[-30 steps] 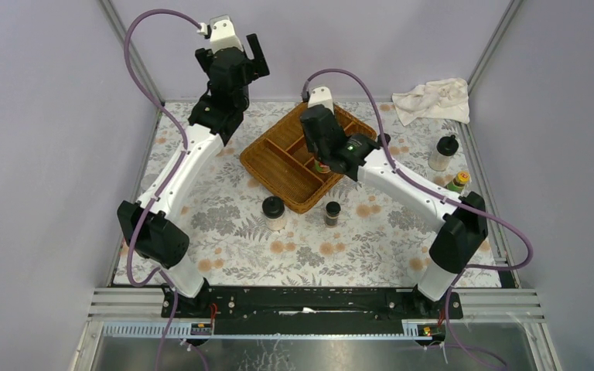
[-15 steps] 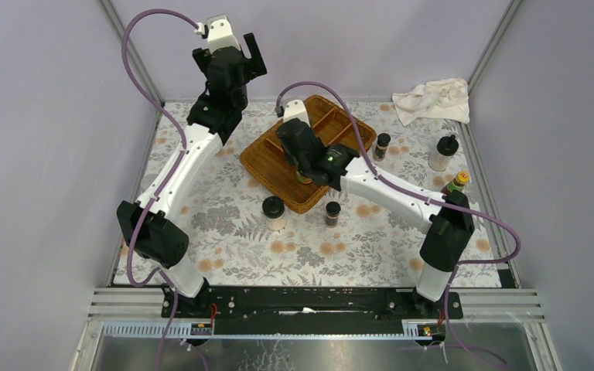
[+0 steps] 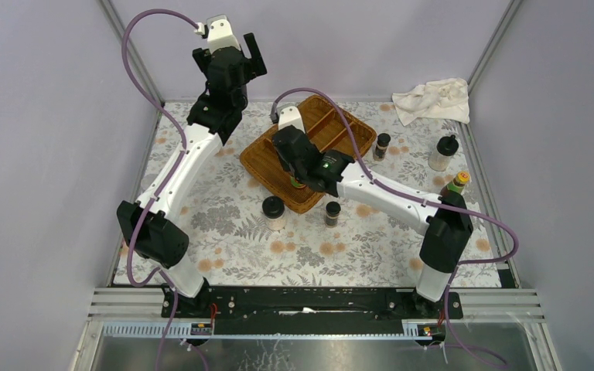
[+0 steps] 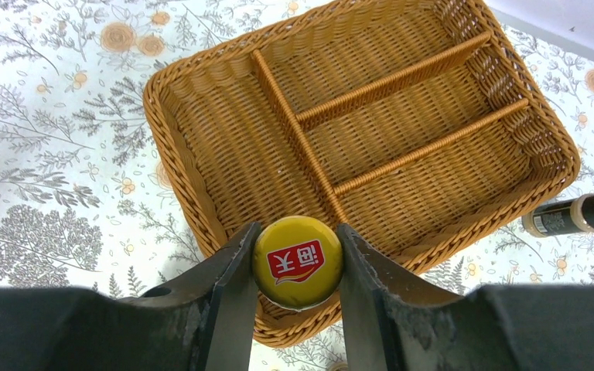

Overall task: Organize the condiment bottles
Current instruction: Place the bottle in the storage box.

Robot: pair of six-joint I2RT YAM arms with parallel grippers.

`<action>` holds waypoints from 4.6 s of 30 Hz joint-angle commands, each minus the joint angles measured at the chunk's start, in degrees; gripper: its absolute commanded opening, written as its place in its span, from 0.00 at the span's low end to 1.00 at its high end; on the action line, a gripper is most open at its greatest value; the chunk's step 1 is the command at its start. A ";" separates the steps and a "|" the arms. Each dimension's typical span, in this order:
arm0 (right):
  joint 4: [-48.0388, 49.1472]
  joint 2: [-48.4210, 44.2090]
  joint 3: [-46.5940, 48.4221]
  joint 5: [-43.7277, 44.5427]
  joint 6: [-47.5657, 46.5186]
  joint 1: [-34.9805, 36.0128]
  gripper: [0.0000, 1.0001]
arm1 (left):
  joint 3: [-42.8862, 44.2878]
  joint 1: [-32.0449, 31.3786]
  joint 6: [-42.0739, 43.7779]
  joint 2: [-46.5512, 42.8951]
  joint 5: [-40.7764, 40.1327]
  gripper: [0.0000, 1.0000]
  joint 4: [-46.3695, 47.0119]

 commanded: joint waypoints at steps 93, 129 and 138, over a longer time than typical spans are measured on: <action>28.97 -14.42 -21.76 -0.32 -3.65 -4.02 0.83 | 9.25 0.05 -5.50 5.61 -3.16 0.99 -11.69; 24.30 -19.89 -18.73 -11.31 -4.30 -14.76 0.85 | -20.05 0.74 -40.99 -25.52 -13.40 0.99 -69.70; 24.01 -19.08 -18.28 -18.32 -2.74 -20.59 0.85 | -31.27 5.81 -52.59 -33.52 -10.94 0.99 -71.83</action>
